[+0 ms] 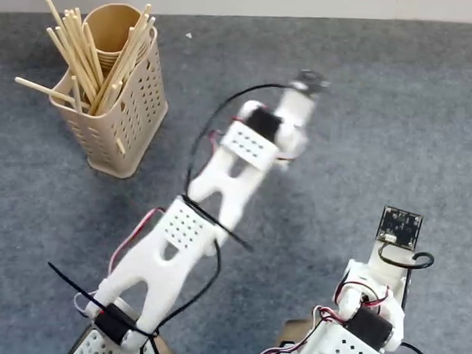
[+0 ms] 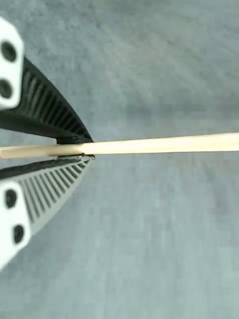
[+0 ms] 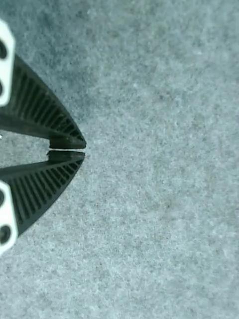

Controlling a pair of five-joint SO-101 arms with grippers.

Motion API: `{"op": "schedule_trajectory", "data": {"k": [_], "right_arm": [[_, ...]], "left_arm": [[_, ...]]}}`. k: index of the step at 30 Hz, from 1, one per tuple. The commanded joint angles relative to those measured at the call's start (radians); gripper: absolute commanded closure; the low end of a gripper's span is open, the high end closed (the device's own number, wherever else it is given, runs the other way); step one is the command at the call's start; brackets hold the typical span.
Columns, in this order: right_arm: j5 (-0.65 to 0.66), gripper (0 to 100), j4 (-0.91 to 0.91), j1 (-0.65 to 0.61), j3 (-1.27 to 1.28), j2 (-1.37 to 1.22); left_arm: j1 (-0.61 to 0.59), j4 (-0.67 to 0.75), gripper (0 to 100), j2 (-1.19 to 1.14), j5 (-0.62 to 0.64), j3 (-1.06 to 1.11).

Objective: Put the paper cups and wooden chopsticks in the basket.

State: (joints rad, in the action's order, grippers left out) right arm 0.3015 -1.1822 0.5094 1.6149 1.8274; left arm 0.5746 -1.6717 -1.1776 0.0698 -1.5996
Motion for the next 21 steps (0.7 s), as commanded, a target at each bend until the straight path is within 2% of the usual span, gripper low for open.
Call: {"op": "schedule_trajectory", "data": {"k": [1, 5, 10, 17, 21], "right_arm": [[-0.003, 97.1, 0.004, -0.008, -0.033, 0.008], [-0.003, 97.1, 0.004, -0.008, -0.033, 0.008], [-0.003, 97.1, 0.004, -0.008, -0.033, 0.008], [-0.003, 97.1, 0.004, -0.010, -0.033, 0.008], [-0.005, 97.1, 0.012, -0.039, -0.031, 0.008]], "left_arm": [[0.061, -0.034, 99, 0.243, -0.020, -0.053], [0.005, -0.032, 99, 0.363, -0.043, -0.051], [-0.157, 0.000, 99, 0.498, -0.117, -0.059], [-0.453, 0.172, 99, 0.753, -0.210, -0.058], [-0.651, 0.253, 99, 0.788, -0.230, -0.058]]}}
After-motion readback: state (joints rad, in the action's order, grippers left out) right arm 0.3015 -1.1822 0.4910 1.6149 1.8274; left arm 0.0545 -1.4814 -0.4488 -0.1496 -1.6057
